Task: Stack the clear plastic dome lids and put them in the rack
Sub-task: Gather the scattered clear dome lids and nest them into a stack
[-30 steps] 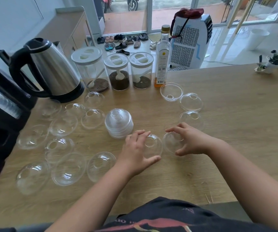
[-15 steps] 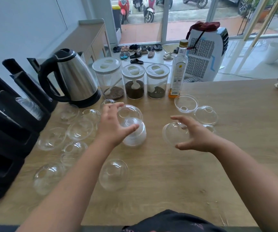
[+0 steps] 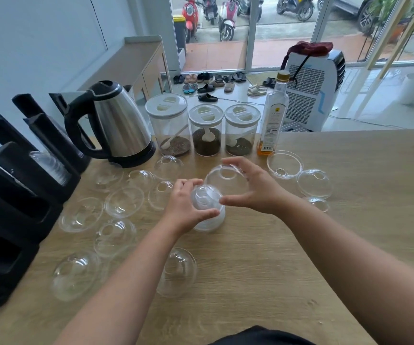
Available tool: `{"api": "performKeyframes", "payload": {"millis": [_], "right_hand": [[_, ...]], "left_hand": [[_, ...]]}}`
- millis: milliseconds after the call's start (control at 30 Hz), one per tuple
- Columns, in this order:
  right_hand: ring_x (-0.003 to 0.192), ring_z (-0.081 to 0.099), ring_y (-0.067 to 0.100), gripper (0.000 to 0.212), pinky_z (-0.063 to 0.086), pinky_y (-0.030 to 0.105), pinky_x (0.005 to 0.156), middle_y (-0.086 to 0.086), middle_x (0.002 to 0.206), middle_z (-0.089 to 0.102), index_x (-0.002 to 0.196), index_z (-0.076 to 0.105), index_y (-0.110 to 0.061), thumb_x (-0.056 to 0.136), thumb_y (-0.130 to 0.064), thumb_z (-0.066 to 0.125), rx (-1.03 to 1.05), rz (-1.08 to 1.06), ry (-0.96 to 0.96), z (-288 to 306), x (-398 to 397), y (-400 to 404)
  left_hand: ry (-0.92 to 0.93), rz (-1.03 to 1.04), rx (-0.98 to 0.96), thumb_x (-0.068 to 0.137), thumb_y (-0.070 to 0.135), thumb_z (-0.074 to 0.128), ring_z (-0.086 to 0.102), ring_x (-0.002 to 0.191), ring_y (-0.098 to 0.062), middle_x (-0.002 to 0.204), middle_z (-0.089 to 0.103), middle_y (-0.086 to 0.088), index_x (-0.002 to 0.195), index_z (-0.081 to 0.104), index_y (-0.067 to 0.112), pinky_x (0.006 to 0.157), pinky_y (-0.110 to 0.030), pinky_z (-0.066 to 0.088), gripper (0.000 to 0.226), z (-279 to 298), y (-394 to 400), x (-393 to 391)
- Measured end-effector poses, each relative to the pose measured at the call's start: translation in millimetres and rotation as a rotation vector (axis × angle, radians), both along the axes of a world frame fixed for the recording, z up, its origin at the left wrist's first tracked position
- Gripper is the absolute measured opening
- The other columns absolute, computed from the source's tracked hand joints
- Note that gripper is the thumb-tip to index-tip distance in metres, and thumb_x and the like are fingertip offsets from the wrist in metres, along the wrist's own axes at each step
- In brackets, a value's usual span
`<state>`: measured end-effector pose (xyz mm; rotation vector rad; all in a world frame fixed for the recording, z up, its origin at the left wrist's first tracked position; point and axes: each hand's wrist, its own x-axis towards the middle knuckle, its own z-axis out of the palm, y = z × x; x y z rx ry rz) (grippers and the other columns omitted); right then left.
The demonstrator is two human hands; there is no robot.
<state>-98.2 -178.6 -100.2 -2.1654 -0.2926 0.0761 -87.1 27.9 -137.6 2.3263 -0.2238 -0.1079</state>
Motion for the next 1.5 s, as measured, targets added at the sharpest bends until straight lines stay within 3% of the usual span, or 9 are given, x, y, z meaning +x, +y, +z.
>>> {"api": "performKeyframes", "payload": {"millis": [100,233,433,633,800,900,1067,1267,1500], "right_hand": [[0.131,0.042,0.01,0.086,0.039,0.044,0.11,-0.016,0.134,0.052,0.131,0.042,-0.049,0.055,-0.054,0.083,-0.013,-0.005,0.018,-8,10,16],[0.13,0.035,0.012,0.086,0.035,0.036,0.108,-0.013,0.134,0.051,0.137,0.044,-0.039,0.063,-0.042,0.087,-0.071,0.001,0.039,-17,17,30],[0.126,0.032,0.013,0.088,0.034,0.035,0.105,-0.014,0.137,0.049,0.14,0.041,-0.038,0.064,-0.046,0.084,-0.205,0.069,0.061,-31,22,46],[0.127,0.03,0.012,0.087,0.031,0.033,0.104,-0.013,0.138,0.048,0.14,0.041,-0.043,0.065,-0.041,0.086,-0.146,0.057,0.09,-37,17,42],[0.133,0.033,0.011,0.086,0.033,0.035,0.108,-0.01,0.142,0.046,0.14,0.04,-0.047,0.066,-0.046,0.084,-0.083,0.058,0.12,-40,15,37],[0.132,0.04,0.011,0.086,0.039,0.044,0.109,-0.012,0.142,0.047,0.138,0.041,-0.048,0.063,-0.052,0.084,-0.046,0.044,0.129,-44,14,35],[0.13,0.04,0.013,0.09,0.037,0.042,0.11,-0.007,0.142,0.047,0.141,0.041,-0.043,0.063,-0.049,0.085,-0.13,0.045,0.088,-43,18,36],[0.132,0.035,0.015,0.093,0.033,0.039,0.11,-0.008,0.141,0.046,0.142,0.038,-0.043,0.062,-0.05,0.085,-0.217,0.065,0.078,-42,21,40],[0.134,0.032,0.016,0.095,0.031,0.04,0.112,-0.008,0.144,0.043,0.144,0.035,-0.045,0.064,-0.049,0.085,-0.237,0.07,0.06,-42,19,39]], "left_hand": [[0.042,0.001,-0.06,0.048,0.048,0.093,0.045,0.121,-0.011,0.129,0.04,0.01,0.139,0.043,0.03,0.102,-0.031,0.043,0.105,-1,2,-1],[0.163,-0.008,-0.152,0.032,0.054,0.094,0.028,0.14,-0.011,0.151,0.026,0.011,0.151,0.011,0.046,0.114,-0.042,0.032,0.145,-2,21,-8],[0.145,-0.006,-0.184,0.029,0.058,0.093,0.024,0.143,-0.007,0.156,0.021,0.01,0.153,0.003,0.045,0.116,-0.036,0.026,0.154,-1,40,-23],[0.079,-0.018,-0.274,0.032,0.07,0.087,0.027,0.141,-0.005,0.152,0.027,0.014,0.153,0.012,0.043,0.113,-0.036,0.029,0.144,9,36,-26],[0.046,-0.012,-0.325,0.037,0.067,0.086,0.031,0.14,-0.007,0.153,0.031,0.012,0.153,0.019,0.04,0.106,-0.027,0.032,0.136,19,28,-21],[0.065,-0.012,-0.322,0.04,0.064,0.087,0.032,0.138,-0.005,0.152,0.033,0.012,0.152,0.021,0.04,0.107,-0.029,0.034,0.133,17,29,-19],[0.177,-0.028,-0.315,0.044,0.067,0.087,0.041,0.134,-0.006,0.147,0.044,0.01,0.151,0.029,0.034,0.111,-0.034,0.038,0.126,2,32,-17],[0.136,0.008,-0.327,0.077,0.026,0.082,0.05,0.128,-0.008,0.136,0.053,0.007,0.138,0.051,0.024,0.111,-0.038,0.041,0.069,-15,34,-12],[0.111,-0.001,-0.372,0.078,0.02,0.081,0.05,0.127,-0.009,0.135,0.053,0.006,0.134,0.053,0.027,0.109,-0.036,0.043,0.064,-16,36,-12]]}}
